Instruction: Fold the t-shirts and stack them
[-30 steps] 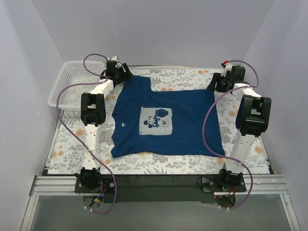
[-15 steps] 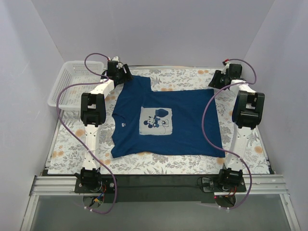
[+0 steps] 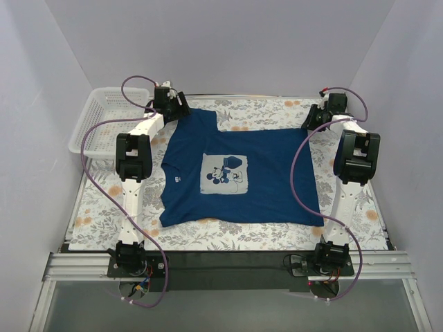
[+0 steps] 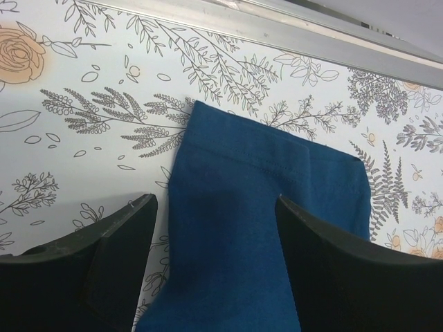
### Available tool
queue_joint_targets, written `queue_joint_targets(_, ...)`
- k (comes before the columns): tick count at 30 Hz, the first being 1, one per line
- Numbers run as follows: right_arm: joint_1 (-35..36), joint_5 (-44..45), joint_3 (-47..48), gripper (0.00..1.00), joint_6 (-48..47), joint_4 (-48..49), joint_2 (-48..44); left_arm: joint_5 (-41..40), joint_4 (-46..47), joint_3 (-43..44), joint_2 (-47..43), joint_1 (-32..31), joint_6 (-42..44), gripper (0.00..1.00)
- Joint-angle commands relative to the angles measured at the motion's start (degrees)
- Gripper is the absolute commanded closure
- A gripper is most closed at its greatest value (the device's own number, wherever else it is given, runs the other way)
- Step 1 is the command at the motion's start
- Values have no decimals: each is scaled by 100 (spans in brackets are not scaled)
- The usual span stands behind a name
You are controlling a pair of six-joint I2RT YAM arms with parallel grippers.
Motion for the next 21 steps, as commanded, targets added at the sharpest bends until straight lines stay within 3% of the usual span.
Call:
queue_joint_targets(1,-23,-60,186,71,17,-152,148,136,-200,284,-438,37,-92,36)
queue_joint_targets(8,-93,-122,186,83,43,-169,130,320,-86,381,-324,133,-233,35)
queue_joint_targets(12,-163,-183,195,98,61,-169,131,417,124,398,-289,151,-417,35)
queue_joint_targets(21,-234,-517,-226,99,-71,-55,-150,470,801,530,124,151,-637,39)
